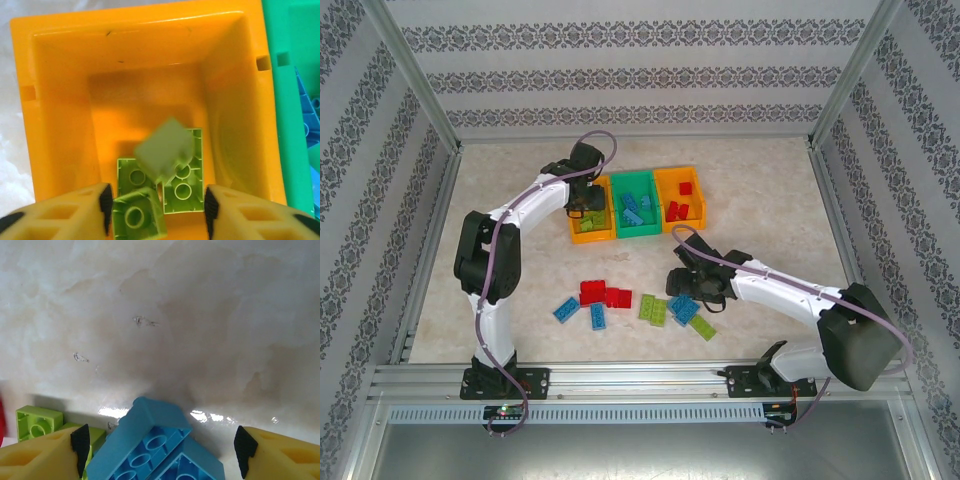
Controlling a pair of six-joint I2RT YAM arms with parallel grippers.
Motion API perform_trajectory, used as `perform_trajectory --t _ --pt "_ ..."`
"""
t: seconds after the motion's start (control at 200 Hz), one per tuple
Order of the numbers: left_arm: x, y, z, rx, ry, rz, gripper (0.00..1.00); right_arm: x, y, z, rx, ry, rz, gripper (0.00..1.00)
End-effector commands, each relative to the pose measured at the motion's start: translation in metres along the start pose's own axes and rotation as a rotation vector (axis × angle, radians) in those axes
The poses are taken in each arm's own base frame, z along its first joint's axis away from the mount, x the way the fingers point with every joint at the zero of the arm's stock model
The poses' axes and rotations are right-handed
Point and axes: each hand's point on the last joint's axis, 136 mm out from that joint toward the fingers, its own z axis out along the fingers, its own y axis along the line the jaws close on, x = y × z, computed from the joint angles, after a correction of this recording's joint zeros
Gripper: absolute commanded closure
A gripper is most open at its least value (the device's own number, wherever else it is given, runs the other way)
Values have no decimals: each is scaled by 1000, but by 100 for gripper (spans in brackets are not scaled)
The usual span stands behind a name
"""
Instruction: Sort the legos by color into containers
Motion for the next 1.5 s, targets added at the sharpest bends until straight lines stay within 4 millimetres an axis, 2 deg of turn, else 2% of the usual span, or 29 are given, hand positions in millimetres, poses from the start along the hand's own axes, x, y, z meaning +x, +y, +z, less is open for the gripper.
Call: perform_trajectory --t 0.0,0.1,0.28,0.37,0.5,0.704,0.869,1.039,1.199,1.349,1.494 --pt "-2 0 -12 -1 -7 -2 40 13 2 9 4 68 14 23" --pt "-1 0 -21 12 -24 -8 34 16 3 15 9 96 18 26" --pt "5 4 -42 33 -72 -10 8 19 6 20 6 119 28 30" --pt "11 8 -50 37 -92 -16 1 16 8 21 3 114 32 34" --pt "19 13 -56 31 -96 -20 0 12 13 21 -6 111 37 42" --pt "34 20 -53 17 -72 -34 0 9 15 24 1 110 53 55" --pt "40 24 -53 10 -71 -43 0 -3 16 20 5 71 70 59" --pt "42 28 -58 -3 -79 -48 0 -34 27 8 -16 -2 54 61" --pt "49 32 -66 10 -104 -58 0 -75 52 -11 -63 -97 13 62" --pt "66 38 -69 13 -99 -50 0 -131 86 -34 -115 -231 -34 63" --pt "93 48 -66 -10 -32 -59 0 -181 112 -43 -118 -328 -79 63"
